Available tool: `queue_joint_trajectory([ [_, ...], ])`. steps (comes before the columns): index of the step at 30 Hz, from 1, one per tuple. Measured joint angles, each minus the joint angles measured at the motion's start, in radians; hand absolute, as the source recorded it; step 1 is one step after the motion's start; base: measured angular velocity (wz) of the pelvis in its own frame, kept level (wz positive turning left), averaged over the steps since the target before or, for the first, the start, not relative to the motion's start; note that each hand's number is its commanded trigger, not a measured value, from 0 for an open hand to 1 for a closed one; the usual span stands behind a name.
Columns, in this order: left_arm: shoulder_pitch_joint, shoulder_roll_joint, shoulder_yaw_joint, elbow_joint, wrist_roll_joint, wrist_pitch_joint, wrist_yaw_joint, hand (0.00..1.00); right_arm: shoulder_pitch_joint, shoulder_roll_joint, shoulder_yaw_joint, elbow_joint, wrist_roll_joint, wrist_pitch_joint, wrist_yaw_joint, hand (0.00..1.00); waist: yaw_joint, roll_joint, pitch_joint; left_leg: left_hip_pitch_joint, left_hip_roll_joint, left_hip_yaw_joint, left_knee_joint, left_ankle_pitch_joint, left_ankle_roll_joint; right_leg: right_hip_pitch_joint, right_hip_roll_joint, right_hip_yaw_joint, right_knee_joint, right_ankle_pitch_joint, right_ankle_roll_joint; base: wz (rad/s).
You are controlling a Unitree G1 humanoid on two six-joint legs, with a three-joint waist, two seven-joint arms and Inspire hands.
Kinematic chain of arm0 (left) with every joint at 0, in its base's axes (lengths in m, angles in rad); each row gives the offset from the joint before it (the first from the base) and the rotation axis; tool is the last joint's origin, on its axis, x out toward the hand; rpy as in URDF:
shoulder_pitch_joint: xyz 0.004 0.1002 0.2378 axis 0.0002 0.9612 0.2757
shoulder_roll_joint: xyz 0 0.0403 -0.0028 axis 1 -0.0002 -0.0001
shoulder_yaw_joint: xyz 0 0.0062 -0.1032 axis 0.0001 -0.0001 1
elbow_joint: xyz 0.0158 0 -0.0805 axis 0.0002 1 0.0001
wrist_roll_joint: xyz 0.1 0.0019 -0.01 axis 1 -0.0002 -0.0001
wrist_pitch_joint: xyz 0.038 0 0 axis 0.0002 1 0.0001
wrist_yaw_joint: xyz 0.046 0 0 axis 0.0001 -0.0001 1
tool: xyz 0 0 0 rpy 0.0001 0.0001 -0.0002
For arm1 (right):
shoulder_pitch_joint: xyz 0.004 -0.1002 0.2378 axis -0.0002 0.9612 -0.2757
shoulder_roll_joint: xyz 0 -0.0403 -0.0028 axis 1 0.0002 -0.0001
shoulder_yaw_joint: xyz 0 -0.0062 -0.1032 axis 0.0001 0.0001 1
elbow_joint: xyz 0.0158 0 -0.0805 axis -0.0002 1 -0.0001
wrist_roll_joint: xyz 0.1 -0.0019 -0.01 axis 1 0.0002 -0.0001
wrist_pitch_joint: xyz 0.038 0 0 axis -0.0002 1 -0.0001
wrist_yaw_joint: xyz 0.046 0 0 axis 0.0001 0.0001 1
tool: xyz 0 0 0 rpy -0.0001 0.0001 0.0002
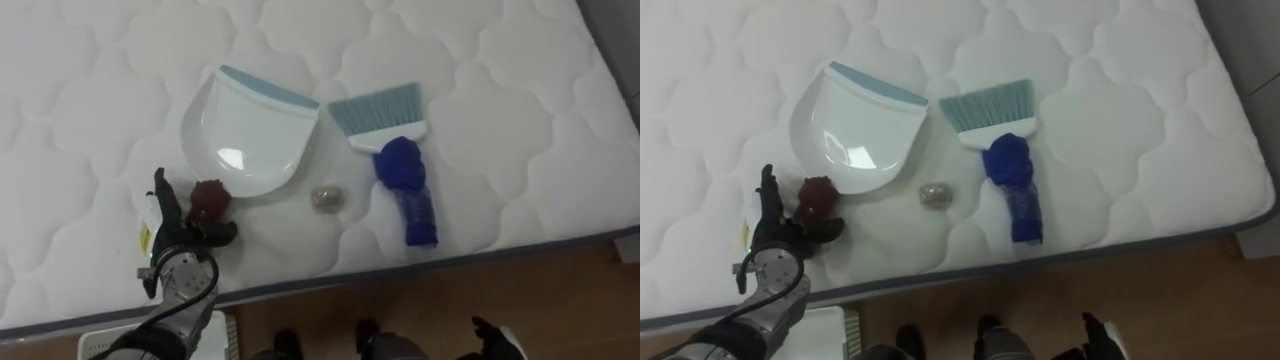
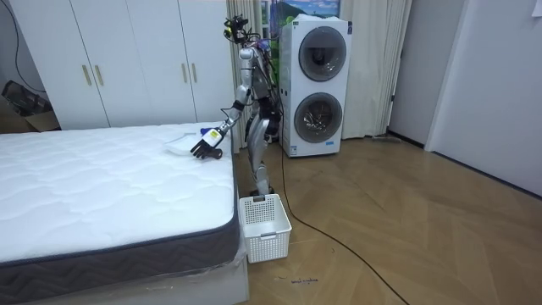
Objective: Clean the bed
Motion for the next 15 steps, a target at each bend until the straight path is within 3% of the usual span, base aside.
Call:
queue_joint_trajectory([
  [7,0.002,-0.005,-0.032,0.001,0.000,0.007,-0.012,0.00,-0.006,0.000,0.001,0.006,0.000,0.009,0.005,0.00,-0.007,-0.001,-0.0005,0.000,0.000,0.001,-0.003,0.000,0.000,-0.001,0.000,0.004,0.001,0.000,0.000,0.00],
  [14,0.005,-0.007,-0.036,0.012,0.000,0.023,-0.042,0.00,-0.006,0.005,0.001,0.003,-0.001,0.018,0.008,0.00,-0.037,-0.005,-0.0012,0.000,0.000,0.001,0.006,0.000,0.000,-0.001,0.000,0.003,0.003,0.000,0.000,0.00],
  [15,0.005,-0.007,-0.036,0.014,0.000,0.026,-0.047,0.07,-0.006,0.006,0.000,0.002,-0.001,0.021,0.008,0.00,-0.038,-0.005,-0.0011,0.000,0.000,0.001,0.007,0.000,0.000,-0.001,0.000,0.003,0.003,0.000,0.000,0.00],
])
